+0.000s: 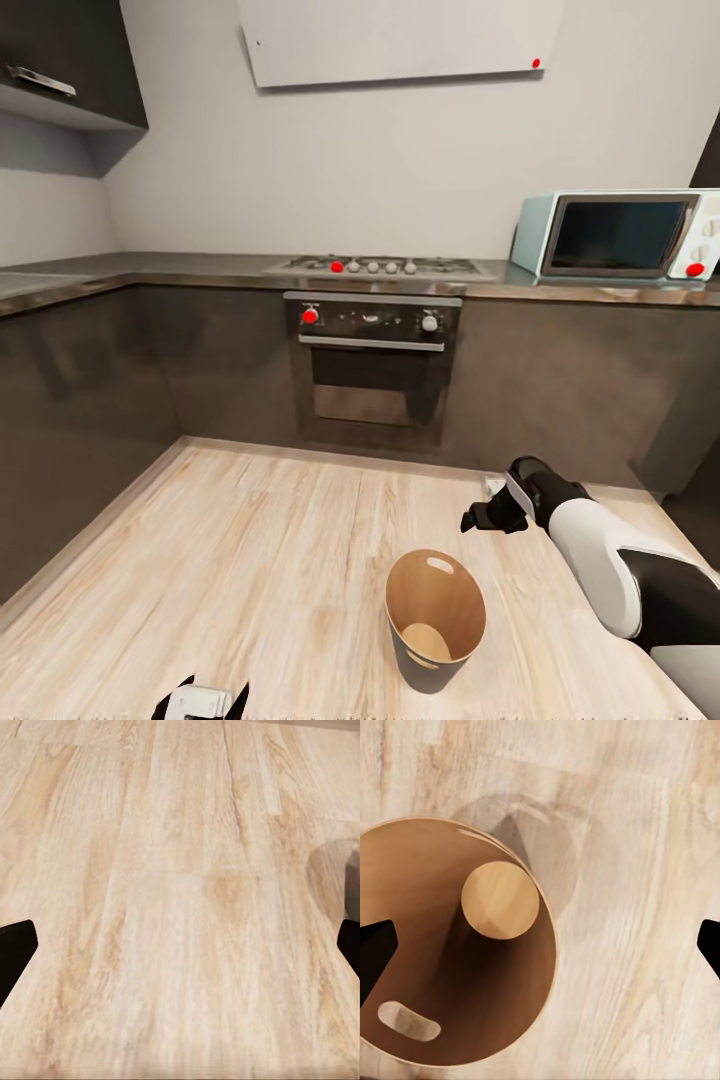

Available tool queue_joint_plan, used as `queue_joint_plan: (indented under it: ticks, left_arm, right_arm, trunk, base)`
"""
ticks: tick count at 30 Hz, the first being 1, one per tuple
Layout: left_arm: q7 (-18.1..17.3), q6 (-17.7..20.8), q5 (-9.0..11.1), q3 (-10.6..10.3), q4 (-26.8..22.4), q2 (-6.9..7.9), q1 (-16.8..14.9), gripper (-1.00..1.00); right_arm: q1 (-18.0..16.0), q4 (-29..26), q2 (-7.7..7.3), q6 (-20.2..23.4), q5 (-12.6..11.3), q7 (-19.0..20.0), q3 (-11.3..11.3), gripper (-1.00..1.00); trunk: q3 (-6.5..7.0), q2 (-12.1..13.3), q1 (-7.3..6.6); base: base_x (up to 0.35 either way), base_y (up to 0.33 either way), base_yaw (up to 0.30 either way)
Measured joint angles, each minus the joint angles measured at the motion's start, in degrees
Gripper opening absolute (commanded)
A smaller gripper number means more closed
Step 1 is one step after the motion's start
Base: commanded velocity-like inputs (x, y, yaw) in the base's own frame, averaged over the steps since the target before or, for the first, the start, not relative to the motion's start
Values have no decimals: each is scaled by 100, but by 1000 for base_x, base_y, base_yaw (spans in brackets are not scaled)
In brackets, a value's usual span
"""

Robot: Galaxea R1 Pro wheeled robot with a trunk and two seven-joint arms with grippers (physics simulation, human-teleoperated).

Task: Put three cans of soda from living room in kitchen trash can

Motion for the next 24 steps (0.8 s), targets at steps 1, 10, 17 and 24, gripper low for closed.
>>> queue_joint_plan:
  ticks: [1, 10, 17, 24]
  left_arm:
    - [0, 0, 0, -1, 0, 0, 0, 100]
    - [2, 0, 0, 2, 4, 0, 0, 100]
    - [6, 0, 0, 2, 8, 0, 0, 100]
    - [5, 0, 0, -2, 2, 0, 0, 100]
  right_arm:
    - [0, -1, 3, 0, 0, -1, 2, 100]
    - [0, 2, 15, 0, 1, -8, 9, 100]
    - [0, 23, 23, 0, 8, -12, 9, 100]
    - [14, 29, 33, 0, 10, -20, 10, 100]
  trunk:
    - [-22, -1, 3]
    - [-222, -13, 26]
    - [-377, -23, 44]
    - [-532, -32, 62]
  base:
    - [0, 0, 0]
    - [0, 0, 0]
    - [0, 0, 0]
    - [0, 0, 0]
